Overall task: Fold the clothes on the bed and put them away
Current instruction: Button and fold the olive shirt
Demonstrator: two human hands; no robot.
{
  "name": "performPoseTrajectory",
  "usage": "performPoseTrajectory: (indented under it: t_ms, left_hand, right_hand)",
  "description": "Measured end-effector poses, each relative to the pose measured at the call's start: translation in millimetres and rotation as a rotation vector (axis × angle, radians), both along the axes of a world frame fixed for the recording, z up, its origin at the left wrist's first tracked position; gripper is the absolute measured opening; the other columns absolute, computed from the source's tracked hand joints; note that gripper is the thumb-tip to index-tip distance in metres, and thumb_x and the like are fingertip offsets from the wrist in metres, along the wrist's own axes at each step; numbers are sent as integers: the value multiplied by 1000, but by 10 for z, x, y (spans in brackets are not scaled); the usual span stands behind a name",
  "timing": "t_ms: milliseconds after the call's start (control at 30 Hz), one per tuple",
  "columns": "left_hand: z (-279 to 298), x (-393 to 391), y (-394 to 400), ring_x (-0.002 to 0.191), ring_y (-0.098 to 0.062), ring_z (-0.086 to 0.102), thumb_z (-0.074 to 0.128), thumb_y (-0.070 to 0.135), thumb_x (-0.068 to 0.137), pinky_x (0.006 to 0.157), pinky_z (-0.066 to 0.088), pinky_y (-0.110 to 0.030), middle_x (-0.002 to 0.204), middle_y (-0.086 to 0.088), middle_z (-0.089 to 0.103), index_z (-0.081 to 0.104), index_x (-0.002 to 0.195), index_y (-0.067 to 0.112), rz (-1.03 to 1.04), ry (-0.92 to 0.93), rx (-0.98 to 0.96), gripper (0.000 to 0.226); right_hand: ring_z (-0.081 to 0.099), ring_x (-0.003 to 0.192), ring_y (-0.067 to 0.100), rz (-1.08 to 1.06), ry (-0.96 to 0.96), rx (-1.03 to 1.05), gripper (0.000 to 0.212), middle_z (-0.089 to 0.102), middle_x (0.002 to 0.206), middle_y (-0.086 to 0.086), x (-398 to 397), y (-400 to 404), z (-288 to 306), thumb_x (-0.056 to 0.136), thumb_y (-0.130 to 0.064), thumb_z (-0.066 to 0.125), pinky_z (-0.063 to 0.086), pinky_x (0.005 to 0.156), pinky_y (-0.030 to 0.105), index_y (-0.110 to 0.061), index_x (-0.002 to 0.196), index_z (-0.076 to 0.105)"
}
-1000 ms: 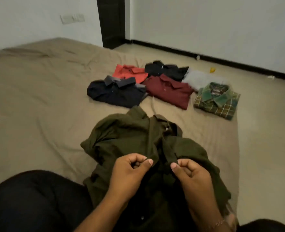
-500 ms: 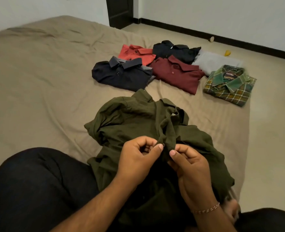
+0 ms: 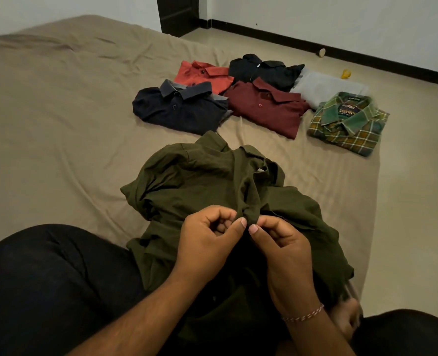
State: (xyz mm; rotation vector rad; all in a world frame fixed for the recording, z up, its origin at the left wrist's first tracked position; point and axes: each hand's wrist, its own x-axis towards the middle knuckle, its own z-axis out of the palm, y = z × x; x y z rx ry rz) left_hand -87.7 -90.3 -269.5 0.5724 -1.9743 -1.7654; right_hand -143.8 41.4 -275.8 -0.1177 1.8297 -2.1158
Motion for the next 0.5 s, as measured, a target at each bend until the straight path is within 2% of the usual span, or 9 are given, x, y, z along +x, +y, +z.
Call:
performPoseTrajectory:
  t_ms: [167,367,500]
  left_hand:
    - [-4,7,-21,67,-10,59,78,9,90,63,53,-24,75,-2,66,75,84,14,-21,18,-21,8]
    - [6,9,-14,68,-8,61,78,8,89,63,53,-22,78,1,67,75,84,17,-20,46,-88,11]
    - [9,15,3,67,-7,60,80,7,88,62,50,-19,77,5,66,74,83,18,-12,70,-129,13]
  right_hand:
    - [76,94,23,-19,50,37,11,78,96,9,15,-7,4,90,-2,71,63,86,39,-7,99,75]
    - [76,91,24,-53,64,-6,10,78,93,10,27,-22,6,90,0,71,63,82,34,-5,97,74]
    - [75,83,14,-72,130,17,10,78,88,3,33,-31,17,89,1,72,61,74,24,-7,94,73]
